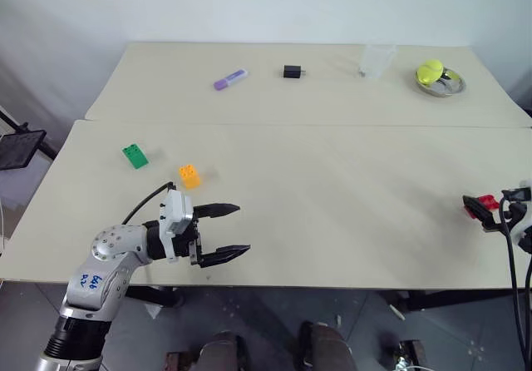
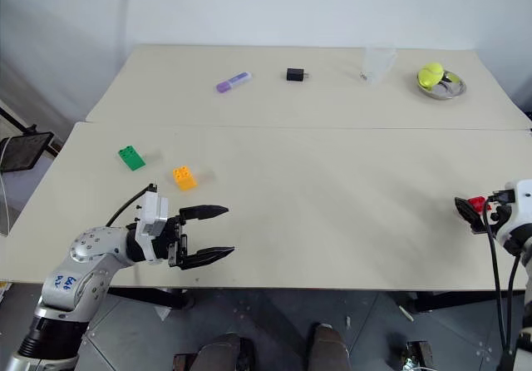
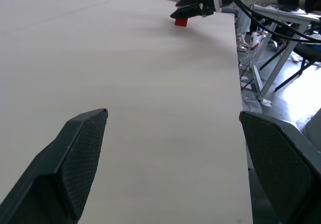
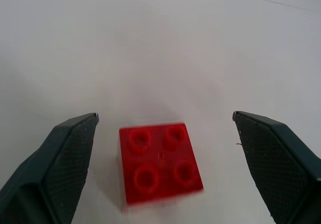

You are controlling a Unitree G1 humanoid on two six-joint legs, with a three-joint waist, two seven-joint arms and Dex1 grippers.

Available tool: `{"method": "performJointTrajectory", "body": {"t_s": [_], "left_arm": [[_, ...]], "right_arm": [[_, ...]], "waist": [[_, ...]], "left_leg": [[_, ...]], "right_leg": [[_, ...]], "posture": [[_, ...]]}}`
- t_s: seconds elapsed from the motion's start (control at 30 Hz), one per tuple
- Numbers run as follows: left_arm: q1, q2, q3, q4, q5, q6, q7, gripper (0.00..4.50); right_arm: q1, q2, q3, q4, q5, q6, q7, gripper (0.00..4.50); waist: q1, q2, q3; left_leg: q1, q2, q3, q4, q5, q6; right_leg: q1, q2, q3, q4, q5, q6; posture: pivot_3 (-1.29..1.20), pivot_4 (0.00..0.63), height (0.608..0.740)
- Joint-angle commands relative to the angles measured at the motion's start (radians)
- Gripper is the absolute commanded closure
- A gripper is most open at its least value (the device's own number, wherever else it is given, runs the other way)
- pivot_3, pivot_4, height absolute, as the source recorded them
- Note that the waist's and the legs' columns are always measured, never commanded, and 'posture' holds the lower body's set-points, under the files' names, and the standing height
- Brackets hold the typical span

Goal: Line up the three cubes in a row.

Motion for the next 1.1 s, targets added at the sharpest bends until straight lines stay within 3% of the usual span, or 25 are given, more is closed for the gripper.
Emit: {"method": "performJointTrajectory", "body": {"t_s": [0.03, 0.13, 0.37, 0.47, 0.6, 0.73, 0.87, 1.1], "left_arm": [[0.009, 0.016, 0.032, -0.052, -0.022, 0.0, 0.001, 0.03], [0.006, 0.019, 0.043, -0.052, -0.019, -0.001, 0.013, 0.0], [0.014, 0.022, 0.055, -0.06, -0.027, 0.014, 0.018, 0.0], [0.031, 0.035, 0.07, -0.052, -0.026, 0.011, 0.005, 0.0], [0.055, 0.055, 0.087, -0.014, -0.01, -0.02, -0.018, 0.0], [0.11, 0.063, 0.104, 0.051, 0.016, -0.072, -0.048, 0.0], [0.138, 0.065, 0.114, 0.061, 0.016, -0.088, -0.055, 0.0], [0.176, 0.064, 0.135, 0.041, 0.021, -0.099, -0.04, 0.0]], "right_arm": [[-0.035, -0.029, 0.011, 0.061, -0.023, -0.042, 0.007, 0.0], [-0.047, -0.027, 0.011, 0.089, -0.02, -0.044, 0.01, 0.61], [0.014, -0.004, -0.04, 0.035, 0.062, -0.14, 0.15, 2.99], [0.015, 0.006, 0.028, -0.139, 0.119, -0.112, 0.344, 2.96], [-0.04, -0.002, 0.229, -0.383, 0.082, -0.028, 0.518, 2.96], [-0.205, 0.062, 0.435, -0.53, 0.045, 0.111, 0.604, 2.96], [-0.287, 0.166, 0.606, -0.532, -0.053, 0.092, 0.636, 2.96], [-0.332, 0.323, 0.647, -0.354, -0.118, -0.053, 0.57, 2.96]], "waist": [[0.003, 0.0, 0.0], [0.004, 0.0, 0.0], [0.003, 0.0, 0.0], [-0.004, 0.0, 0.0], [-0.025, 0.001, 0.0], [-0.025, 0.001, 0.0], [-0.01, 0.0, 0.001], [0.002, 0.0, 0.001]], "left_leg": [[0.0, 0.0, 0.0, 0.0, 0.0, 0.0], [0.0, 0.0, 0.0, 0.001, 0.0, 0.0], [0.0, 0.0, 0.0, 0.001, 0.0, 0.0], [0.0, 0.0, 0.0, 0.001, 0.0, 0.0], [0.001, 0.001, 0.001, 0.001, 0.0, 0.0], [0.001, 0.002, 0.001, 0.0, 0.0, -0.001], [-0.002, 0.002, 0.0, 0.001, 0.0, -0.001], [-0.005, 0.001, -0.002, 0.003, -0.002, -0.001]], "right_leg": [[0.0, 0.0, 0.0, 0.0, 0.0, 0.0], [0.0, 0.0, 0.0, 0.0, 0.0, 0.0], [0.0, 0.0, 0.0, 0.0, 0.0, 0.0], [0.0, 0.0, 0.0, -0.001, 0.0, 0.0], [-0.001, 0.001, 0.001, 0.002, 0.0, 0.0], [-0.002, 0.001, 0.002, 0.003, 0.0, 0.0], [-0.004, 0.001, 0.0, 0.003, 0.0, 0.0], [-0.003, 0.0, -0.003, 0.002, 0.0, 0.0]], "posture": [[0.0, 0.15, 0.74], [0.0, 0.15, 0.74], [0.0, 0.15, 0.74], [0.0, 0.15, 0.74], [0.0, 0.15, 0.74], [0.0, 0.15, 0.74], [0.0, 0.15, 0.74], [0.0, 0.15, 0.74]]}}
